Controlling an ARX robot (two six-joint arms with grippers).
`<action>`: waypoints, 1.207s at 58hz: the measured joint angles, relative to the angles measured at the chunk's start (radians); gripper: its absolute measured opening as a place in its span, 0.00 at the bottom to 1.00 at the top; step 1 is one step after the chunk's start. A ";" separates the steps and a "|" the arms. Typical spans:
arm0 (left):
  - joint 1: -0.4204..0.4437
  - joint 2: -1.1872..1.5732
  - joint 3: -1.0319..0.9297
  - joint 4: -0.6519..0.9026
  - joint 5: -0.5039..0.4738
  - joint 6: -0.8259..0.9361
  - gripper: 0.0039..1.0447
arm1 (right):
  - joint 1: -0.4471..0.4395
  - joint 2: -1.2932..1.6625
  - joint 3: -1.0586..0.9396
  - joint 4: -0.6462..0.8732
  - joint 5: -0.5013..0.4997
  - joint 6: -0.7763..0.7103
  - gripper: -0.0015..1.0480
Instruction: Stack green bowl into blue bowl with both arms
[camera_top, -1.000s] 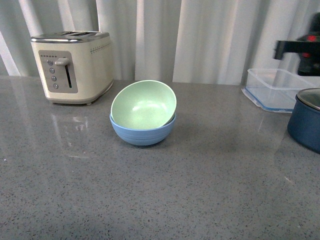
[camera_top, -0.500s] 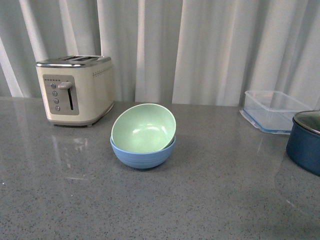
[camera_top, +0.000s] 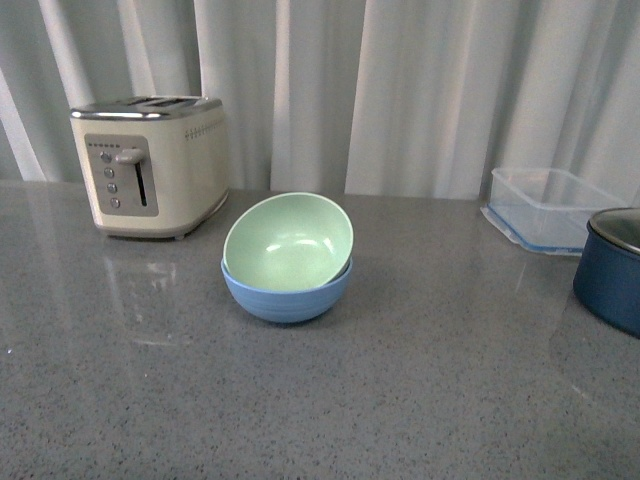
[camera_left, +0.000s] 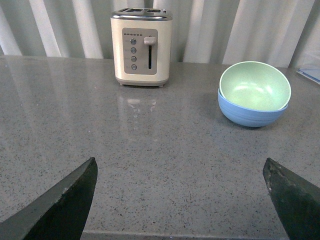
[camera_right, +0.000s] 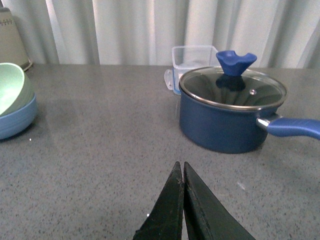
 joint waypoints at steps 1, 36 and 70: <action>0.000 0.000 0.000 0.000 0.000 0.000 0.94 | 0.000 -0.012 -0.004 -0.012 0.000 0.000 0.01; 0.000 0.000 0.000 0.000 0.000 0.000 0.94 | 0.000 -0.369 -0.011 -0.336 0.000 0.000 0.01; 0.000 0.000 0.000 0.000 0.000 0.000 0.94 | 0.000 -0.576 -0.011 -0.542 0.000 0.000 0.01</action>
